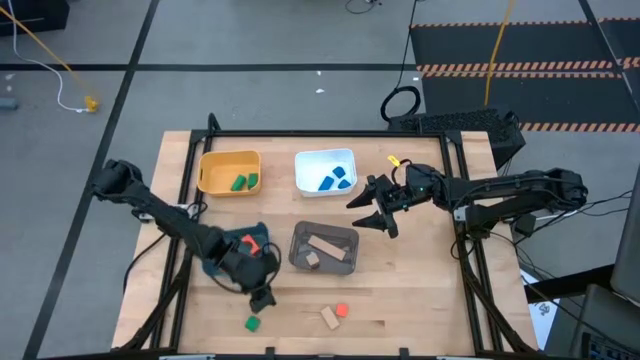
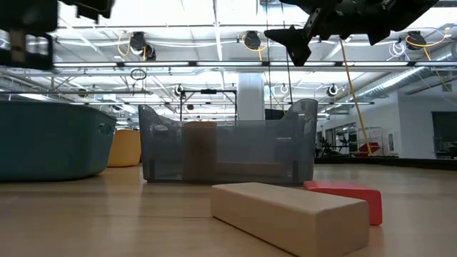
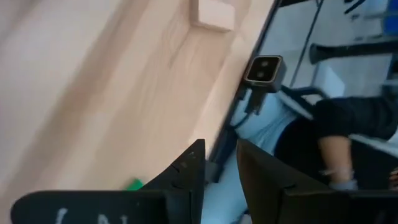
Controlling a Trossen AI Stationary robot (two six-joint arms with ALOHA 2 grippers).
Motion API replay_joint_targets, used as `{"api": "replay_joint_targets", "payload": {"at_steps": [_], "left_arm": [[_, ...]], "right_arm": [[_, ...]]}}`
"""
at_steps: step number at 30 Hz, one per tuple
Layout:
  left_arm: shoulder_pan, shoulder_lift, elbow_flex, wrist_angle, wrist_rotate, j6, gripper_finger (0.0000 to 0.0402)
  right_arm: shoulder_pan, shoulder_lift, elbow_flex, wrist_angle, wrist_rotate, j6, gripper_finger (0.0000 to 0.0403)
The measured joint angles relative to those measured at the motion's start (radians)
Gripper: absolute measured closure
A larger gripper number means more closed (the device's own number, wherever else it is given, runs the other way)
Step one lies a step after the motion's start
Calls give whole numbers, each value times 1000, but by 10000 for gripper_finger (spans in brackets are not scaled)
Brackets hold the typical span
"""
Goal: Sort & place blocks by color
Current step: Put the green block into the yellow bin
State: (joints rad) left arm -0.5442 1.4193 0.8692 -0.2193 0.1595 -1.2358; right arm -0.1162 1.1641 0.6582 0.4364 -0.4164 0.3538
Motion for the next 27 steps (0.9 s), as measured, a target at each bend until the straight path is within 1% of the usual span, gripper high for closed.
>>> {"api": "replay_joint_targets", "payload": {"at_steps": [5, 11, 19, 22, 27], "left_arm": [[-34, 2, 0, 4, -22, -175, 309], [-67, 2, 0, -181, -28, -432, 309], [-76, 2, 0, -160, -74, -668, 308], [-96, 2, 0, -142, -77, -748, 290], [-143, 2, 0, -70, -77, -862, 226]], "right_arm": [[0, 0, 0, 0, 0, 0, 122], [0, 0, 0, 1, 0, 0, 122], [0, 0, 0, 3, 0, 0, 122], [0, 0, 0, 3, 0, 0, 122], [0, 0, 0, 2, 0, 0, 122]]}}
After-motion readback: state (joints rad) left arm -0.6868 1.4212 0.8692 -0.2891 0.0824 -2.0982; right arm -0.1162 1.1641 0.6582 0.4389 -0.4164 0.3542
